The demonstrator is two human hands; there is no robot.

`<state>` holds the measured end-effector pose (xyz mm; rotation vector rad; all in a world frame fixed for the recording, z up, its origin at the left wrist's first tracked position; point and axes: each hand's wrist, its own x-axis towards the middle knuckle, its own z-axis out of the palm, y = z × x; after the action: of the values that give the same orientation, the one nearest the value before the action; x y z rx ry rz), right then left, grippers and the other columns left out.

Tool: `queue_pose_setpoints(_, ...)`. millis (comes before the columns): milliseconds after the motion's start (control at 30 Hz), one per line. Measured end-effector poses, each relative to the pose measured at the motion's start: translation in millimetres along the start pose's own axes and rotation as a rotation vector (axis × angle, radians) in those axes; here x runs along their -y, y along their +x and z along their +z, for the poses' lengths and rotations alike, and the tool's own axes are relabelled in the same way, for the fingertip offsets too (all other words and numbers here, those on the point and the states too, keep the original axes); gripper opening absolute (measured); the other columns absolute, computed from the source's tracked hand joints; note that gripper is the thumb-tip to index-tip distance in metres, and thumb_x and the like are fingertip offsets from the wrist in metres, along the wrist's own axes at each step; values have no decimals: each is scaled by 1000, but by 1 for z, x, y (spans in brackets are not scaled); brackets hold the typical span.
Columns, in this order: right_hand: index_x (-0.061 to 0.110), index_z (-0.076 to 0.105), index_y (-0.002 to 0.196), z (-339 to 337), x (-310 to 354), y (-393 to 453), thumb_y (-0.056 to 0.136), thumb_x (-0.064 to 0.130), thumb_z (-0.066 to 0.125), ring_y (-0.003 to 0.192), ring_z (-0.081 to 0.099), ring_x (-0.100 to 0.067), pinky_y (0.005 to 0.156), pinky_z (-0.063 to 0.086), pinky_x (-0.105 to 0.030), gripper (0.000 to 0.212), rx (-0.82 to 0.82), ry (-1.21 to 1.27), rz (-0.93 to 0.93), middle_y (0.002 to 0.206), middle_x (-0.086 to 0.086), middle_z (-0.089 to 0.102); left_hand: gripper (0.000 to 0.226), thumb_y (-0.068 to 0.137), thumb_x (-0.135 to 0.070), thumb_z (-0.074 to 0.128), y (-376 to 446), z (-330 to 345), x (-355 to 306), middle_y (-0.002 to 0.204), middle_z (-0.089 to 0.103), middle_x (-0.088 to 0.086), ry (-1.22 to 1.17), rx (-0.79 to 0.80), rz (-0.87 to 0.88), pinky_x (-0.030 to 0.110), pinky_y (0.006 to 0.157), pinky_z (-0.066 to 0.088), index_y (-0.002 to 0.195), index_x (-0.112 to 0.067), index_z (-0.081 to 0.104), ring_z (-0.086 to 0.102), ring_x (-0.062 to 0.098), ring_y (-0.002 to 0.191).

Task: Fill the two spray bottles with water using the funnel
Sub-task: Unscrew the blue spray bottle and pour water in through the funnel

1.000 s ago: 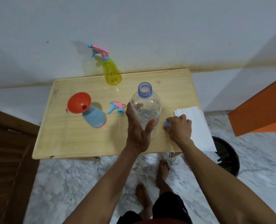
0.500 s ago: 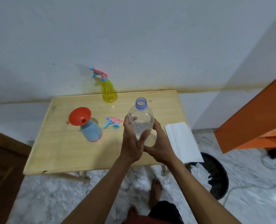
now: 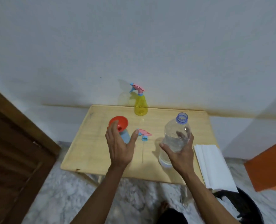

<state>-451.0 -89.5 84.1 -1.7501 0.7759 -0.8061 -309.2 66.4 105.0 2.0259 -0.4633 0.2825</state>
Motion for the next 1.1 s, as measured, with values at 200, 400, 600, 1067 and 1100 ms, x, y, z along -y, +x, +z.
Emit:
queue_pose_setpoints(200,39,29,147,10,3,11,57,29,99,128,56,-13,101,48,-33,114,-73,18,-36,142,2,54,112,75,-52,83,42,-16,39,162,23,9,6,212,-278,44,117,26,159,-17,18,23,29,147)
queue_pose_setpoints(400,41,31,143,20,2,37,64,27,93,106,66,-17,93,50,-30,101,-82,43,-91,111,17,65,130,50,-73,74,57,-12,57,158,37,3,-76,338,-352,37,115,35,157,-18,25,39,20,142)
queue_pose_setpoints(600,63,21,137,16,16,53,63,35,90,103,66,-13,81,39,4,105,-36,28,-131,115,0,67,116,55,-73,83,59,-7,71,143,54,-2,-137,304,-334,48,106,49,150,-23,39,54,18,130)
queue_pose_setpoints(1067,59,20,146,32,82,126,73,39,85,94,71,-2,87,52,-18,99,280,-59,-479,115,19,66,96,68,-25,93,61,2,75,142,54,-3,-212,273,-381,36,105,52,150,-21,41,56,14,129)
queue_pose_setpoints(1100,63,18,145,33,86,130,73,41,83,93,71,-3,87,55,-23,99,346,-109,-489,113,19,67,96,69,-24,93,61,1,75,142,54,-3,-224,282,-382,35,104,53,150,-21,41,56,14,129)
